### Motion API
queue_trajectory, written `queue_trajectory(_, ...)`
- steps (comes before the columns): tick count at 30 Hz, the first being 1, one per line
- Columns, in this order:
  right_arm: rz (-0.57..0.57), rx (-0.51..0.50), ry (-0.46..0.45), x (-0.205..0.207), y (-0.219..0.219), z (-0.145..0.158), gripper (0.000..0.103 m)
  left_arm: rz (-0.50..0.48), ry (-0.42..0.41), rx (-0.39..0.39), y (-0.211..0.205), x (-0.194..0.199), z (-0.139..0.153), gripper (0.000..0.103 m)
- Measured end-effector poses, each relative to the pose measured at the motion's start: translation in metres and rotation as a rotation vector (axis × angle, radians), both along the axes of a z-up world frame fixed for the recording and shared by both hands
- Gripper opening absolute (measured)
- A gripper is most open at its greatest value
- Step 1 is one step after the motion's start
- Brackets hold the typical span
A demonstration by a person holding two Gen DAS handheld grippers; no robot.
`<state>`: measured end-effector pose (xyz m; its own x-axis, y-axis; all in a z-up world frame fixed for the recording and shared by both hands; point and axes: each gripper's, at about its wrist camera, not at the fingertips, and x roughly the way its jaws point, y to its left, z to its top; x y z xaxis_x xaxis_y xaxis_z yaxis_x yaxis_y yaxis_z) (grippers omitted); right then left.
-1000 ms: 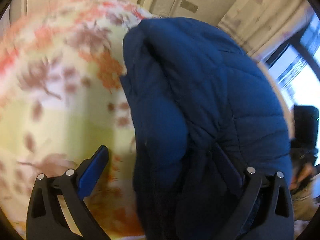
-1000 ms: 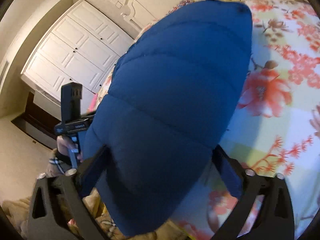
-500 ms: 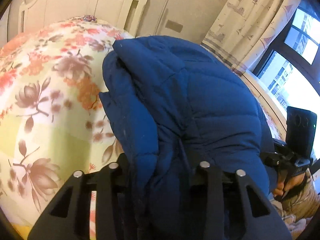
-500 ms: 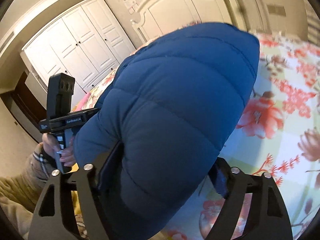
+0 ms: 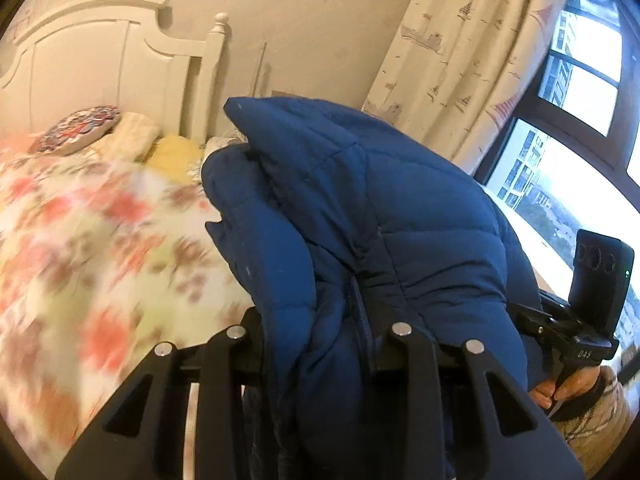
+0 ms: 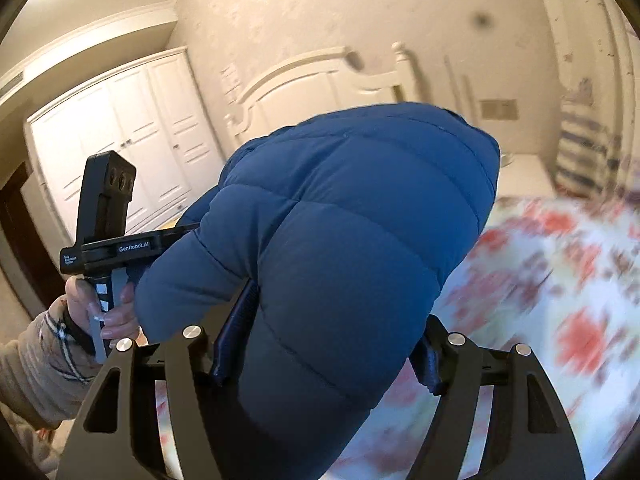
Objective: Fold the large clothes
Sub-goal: 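Carry the folded jacket with both tools and lower it onto the bed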
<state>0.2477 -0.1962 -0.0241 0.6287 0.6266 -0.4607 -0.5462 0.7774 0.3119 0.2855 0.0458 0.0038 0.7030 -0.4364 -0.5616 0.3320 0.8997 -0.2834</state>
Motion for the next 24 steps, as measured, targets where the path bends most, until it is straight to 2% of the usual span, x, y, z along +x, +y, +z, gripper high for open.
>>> queue_trajectory(2, -0.021, -0.014, 0.038, 0.034, -0.015, -0.005, 0.069, 0.017, 0.047, -0.032, -0.021, 0.040, -0.009, 0.033)
queue_trajectory(4, -0.058, -0.048, 0.116, 0.065, -0.033, -0.029, 0.069, 0.029, 0.096, -0.025, -0.035, 0.064, -0.028, 0.034)
queue_trajectory(5, -0.078, -0.072, 0.167, 0.080, -0.039, -0.047, 0.070, 0.032, 0.141, 0.004, -0.046, 0.079, -0.048, 0.035)
queue_trajectory(6, -0.099, -0.089, 0.222, 0.088, -0.047, -0.065, 0.070, 0.035, 0.202, 0.041, -0.057, 0.090, -0.073, 0.042)
queue_trajectory(7, -0.124, -0.064, 0.264, 0.097, -0.055, -0.081, 0.075, 0.059, 0.174, 0.039, -0.058, 0.087, -0.089, 0.045)
queue_trajectory(8, -0.130, -0.002, 0.239, 0.095, -0.065, -0.085, 0.080, 0.068, 0.141, 0.027, -0.057, 0.084, -0.092, 0.046)
queue_trajectory(9, -0.138, -0.003, 0.235, 0.093, -0.064, -0.084, 0.083, 0.074, 0.145, 0.009, -0.056, 0.083, -0.093, 0.046)
queue_trajectory(11, -0.174, -0.049, 0.229, 0.087, -0.055, -0.074, 0.084, 0.077, 0.170, -0.012, -0.050, 0.083, -0.091, 0.049)
queue_trajectory(13, -0.238, -0.138, 0.188, 0.082, -0.048, -0.052, 0.086, 0.077, 0.157, 0.022, -0.047, 0.079, -0.087, 0.054)
queue_trajectory(15, -0.327, -0.178, 0.114, 0.072, -0.044, -0.032, 0.088, 0.097, 0.140, 0.055, -0.043, 0.075, -0.082, 0.063)
queue_trajectory(18, -0.295, -0.159, -0.006, 0.050, -0.020, -0.007, 0.094, 0.165, 0.077, 0.094, -0.035, 0.057, -0.072, 0.080)
queue_trajectory(22, -0.271, -0.335, -0.101, 0.038, 0.034, -0.006, 0.094, 0.283, -0.017, 0.109, -0.022, 0.019, -0.056, 0.088)
queue_trajectory(24, -0.278, -0.422, -0.108, 0.045, 0.063, -0.020, 0.094, 0.403, -0.077, 0.124, -0.011, -0.005, -0.048, 0.092)
